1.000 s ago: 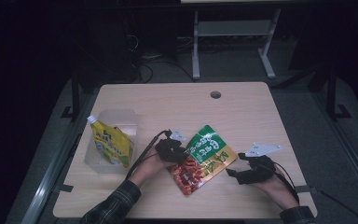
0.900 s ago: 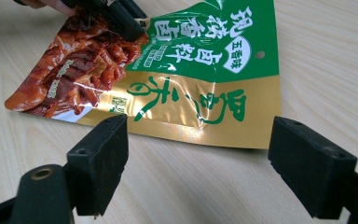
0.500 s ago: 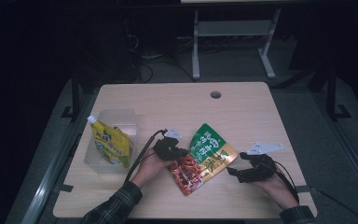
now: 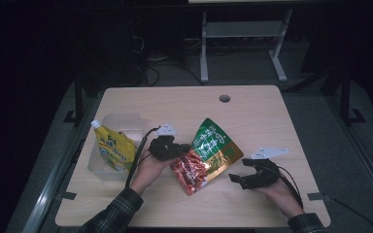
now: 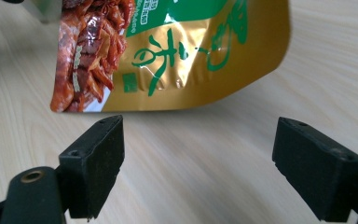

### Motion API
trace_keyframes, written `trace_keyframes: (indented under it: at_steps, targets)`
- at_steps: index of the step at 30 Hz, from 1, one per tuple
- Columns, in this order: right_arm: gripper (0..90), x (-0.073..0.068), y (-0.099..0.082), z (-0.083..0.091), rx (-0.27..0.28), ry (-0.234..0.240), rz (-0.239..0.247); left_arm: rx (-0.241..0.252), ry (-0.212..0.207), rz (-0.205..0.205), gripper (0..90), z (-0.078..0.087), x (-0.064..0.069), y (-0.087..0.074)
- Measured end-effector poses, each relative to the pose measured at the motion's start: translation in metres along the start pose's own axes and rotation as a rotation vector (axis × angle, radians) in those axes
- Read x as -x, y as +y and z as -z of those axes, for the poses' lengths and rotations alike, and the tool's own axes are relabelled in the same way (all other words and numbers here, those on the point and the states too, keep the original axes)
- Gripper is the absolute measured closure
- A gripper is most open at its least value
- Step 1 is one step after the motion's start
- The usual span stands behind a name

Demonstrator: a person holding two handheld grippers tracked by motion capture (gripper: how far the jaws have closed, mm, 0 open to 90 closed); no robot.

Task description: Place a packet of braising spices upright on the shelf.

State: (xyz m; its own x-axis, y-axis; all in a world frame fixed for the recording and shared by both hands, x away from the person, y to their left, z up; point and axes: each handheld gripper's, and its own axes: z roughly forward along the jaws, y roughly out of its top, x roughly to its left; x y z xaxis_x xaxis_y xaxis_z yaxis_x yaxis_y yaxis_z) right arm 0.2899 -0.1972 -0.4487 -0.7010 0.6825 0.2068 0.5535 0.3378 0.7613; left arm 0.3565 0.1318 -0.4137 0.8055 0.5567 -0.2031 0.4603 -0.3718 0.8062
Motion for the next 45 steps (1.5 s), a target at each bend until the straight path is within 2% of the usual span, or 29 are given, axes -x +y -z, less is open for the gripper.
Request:
trace_keyframes:
  at_steps: [2,5,8,13,14,16,18,23,24,26,28,35,37,39,41,42,45]
  targets:
    - [15.5,0.0,0.004,-0.003,0.021,0.002,-0.023,0.024,-0.004,-0.004,89.8,0.005,0.002,0.003]
    - [16.3,0.001,0.008,-0.006,0.064,0.032,-0.056,0.053,-0.018,-0.003,89.8,0.01,0.004,0.008]
    - [21.2,0.001,0.014,-0.01,0.119,0.072,-0.064,0.084,-0.032,0.002,89.8,0.014,0.007,0.012]
    - [30.5,-0.002,0.023,-0.021,0.17,0.141,-0.074,0.103,-0.046,0.006,89.8,0.016,0.011,0.014]
    - [33.4,-0.002,0.025,-0.023,0.182,0.151,-0.076,0.098,-0.043,0.001,89.8,0.016,0.011,0.015]
    - [44.8,-0.002,0.027,-0.025,0.21,0.186,-0.082,0.096,-0.044,0.0,89.8,0.016,0.012,0.014]
    - [55.7,-0.001,0.029,-0.027,0.226,0.201,-0.093,0.092,-0.04,0.0,89.8,0.014,0.012,0.013]
    - [80.3,0.001,0.03,-0.026,0.231,0.205,-0.09,0.091,-0.039,0.004,89.6,0.012,0.01,0.011]
    - [85.0,0.0,0.03,-0.026,0.231,0.206,-0.077,0.087,-0.039,0.001,89.6,0.011,0.01,0.01]
    - [87.3,-0.001,0.031,-0.024,0.222,0.19,-0.047,0.086,-0.039,-0.004,89.5,0.01,0.011,0.009]
    - [88.7,0.001,0.031,-0.022,0.218,0.195,-0.05,0.087,-0.044,-0.003,89.2,0.008,0.012,0.009]
    - [89.7,0.004,0.04,-0.01,0.203,0.185,-0.023,0.045,0.008,-0.05,84.9,0.005,0.014,0.007]
    - [89.7,0.004,0.042,-0.007,0.198,0.19,-0.014,0.036,0.04,-0.061,79.9,0.006,0.014,0.007]
    - [89.8,0.004,0.044,-0.004,0.195,0.203,0.001,0.04,0.048,-0.055,74.6,0.009,0.011,0.006]
    - [89.8,0.003,0.046,0.0,0.189,0.198,0.017,0.028,0.095,-0.069,63.0,0.01,0.012,0.005]
    - [89.8,0.003,0.047,0.001,0.187,0.194,0.028,0.023,0.102,-0.07,59.5,0.011,0.012,0.004]
    - [89.8,0.004,0.05,0.004,0.181,0.199,0.038,-0.006,0.088,-0.079,49.9,0.013,0.015,0.001]
